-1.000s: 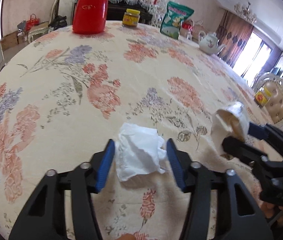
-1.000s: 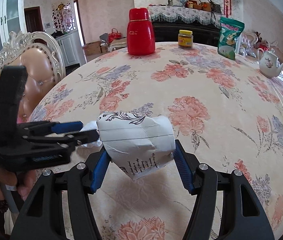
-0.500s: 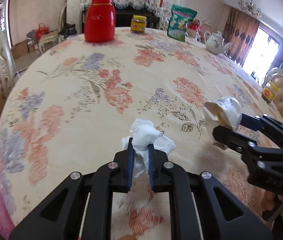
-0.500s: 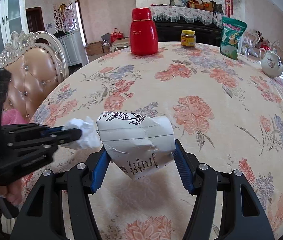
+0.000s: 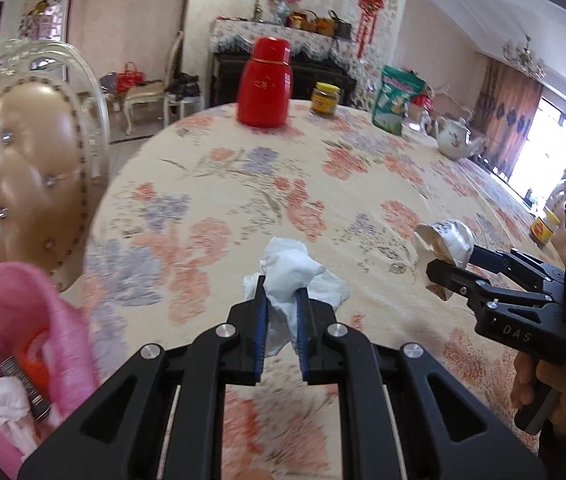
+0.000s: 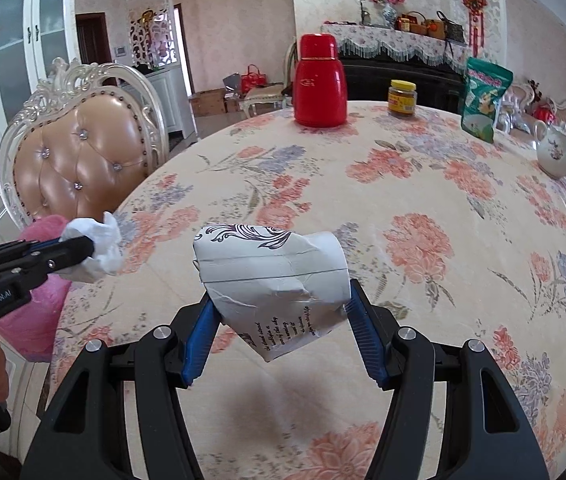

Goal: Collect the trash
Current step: 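Carry the tissue in the left tool while the right tool carries the paper wrapper to the bin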

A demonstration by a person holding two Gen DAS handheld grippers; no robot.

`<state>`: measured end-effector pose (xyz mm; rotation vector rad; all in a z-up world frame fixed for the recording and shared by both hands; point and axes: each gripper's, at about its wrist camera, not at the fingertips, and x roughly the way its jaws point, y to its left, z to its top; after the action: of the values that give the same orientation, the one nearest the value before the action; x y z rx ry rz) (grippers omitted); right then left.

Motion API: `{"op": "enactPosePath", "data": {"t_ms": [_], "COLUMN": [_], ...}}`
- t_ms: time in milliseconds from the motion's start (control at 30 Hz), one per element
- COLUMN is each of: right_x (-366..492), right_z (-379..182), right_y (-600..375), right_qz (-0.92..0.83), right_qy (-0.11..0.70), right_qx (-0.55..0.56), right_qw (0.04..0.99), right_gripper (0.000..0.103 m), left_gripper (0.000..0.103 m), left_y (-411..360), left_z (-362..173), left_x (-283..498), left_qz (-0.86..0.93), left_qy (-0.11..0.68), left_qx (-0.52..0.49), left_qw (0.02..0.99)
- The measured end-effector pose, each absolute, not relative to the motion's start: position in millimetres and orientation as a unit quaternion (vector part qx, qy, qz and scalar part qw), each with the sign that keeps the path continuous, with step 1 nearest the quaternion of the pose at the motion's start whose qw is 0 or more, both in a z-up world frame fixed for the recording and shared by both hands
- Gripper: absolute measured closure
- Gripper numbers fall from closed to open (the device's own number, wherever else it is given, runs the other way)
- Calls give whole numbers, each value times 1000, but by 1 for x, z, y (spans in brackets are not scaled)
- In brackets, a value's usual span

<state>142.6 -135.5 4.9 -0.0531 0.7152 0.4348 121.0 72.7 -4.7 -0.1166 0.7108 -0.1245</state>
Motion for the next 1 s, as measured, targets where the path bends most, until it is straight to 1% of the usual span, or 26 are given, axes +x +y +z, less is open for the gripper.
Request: {"op": "enactPosePath", "data": {"t_ms": [467,1000], "right_x": [124,104], "right_z": [23,41], "right_y": [-87,-9], "right_qz": [249,311], "right_qy": [334,320], "right_qx": [-46,-72], "right_qw": [908,892], "right_gripper": [44,44], "left_gripper": [90,89], "left_y": [153,241], "left_z": [17,35], "left_x": [61,4], "left_qz": [18,103], "left_qy": [316,290], "left_qx": [-85,-105], "left_qw": [945,946]}}
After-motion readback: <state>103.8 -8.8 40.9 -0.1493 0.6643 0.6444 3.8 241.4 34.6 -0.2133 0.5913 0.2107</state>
